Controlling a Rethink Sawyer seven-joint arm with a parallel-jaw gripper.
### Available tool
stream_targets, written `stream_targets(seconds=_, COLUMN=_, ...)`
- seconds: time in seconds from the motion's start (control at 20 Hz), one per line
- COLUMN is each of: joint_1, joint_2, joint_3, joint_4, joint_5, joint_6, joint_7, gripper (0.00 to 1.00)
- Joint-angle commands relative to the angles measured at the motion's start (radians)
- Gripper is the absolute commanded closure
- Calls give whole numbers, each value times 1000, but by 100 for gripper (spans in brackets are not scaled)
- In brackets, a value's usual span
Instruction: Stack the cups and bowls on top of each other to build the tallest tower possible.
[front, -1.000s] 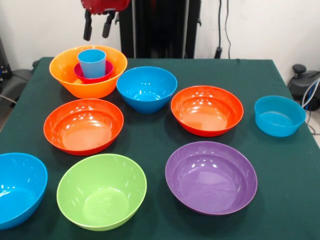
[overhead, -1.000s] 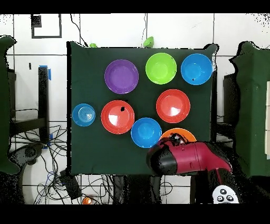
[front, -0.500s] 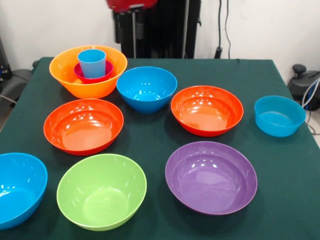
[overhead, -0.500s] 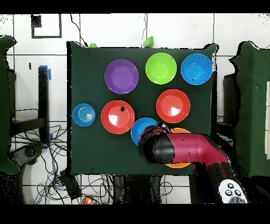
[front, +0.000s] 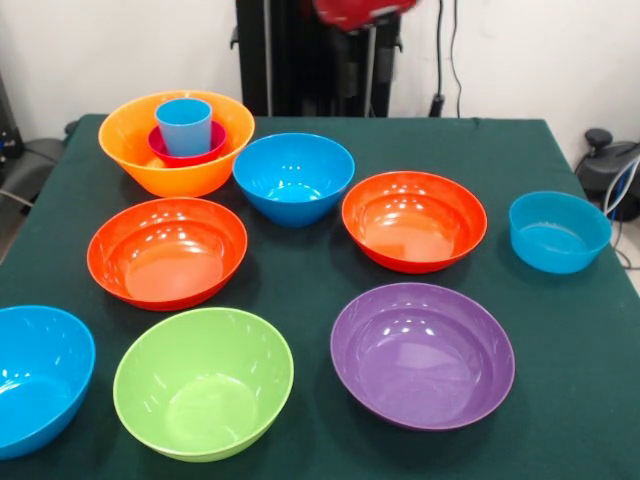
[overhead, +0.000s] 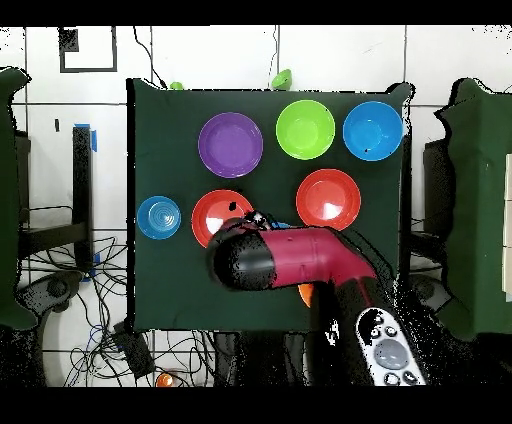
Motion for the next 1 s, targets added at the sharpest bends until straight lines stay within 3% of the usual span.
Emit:
stream_targets(seconds=0.05, joint_1=148, joint_2=54, joint_3=0, joint_4=-85, joint_5=74, joint_6=14, joint_7=270, gripper=0)
stream_targets(seconds=0.5, joint_1=373, joint_2=167, joint_3=-131, joint_4=-284, joint_5=94, joint_6=61, joint_7=413, gripper=0)
stream_targets(seconds=0.7, joint_1=464, joint_2=271, joint_3=-192, joint_4=-391, joint_5=75, joint_6=23, joint_7=489, gripper=0)
stream_targets(seconds=1.0, joint_1=495, joint_2=347, joint_3=-214, joint_4=-454, joint_5=39, joint_6=14, joint_7=507, gripper=0)
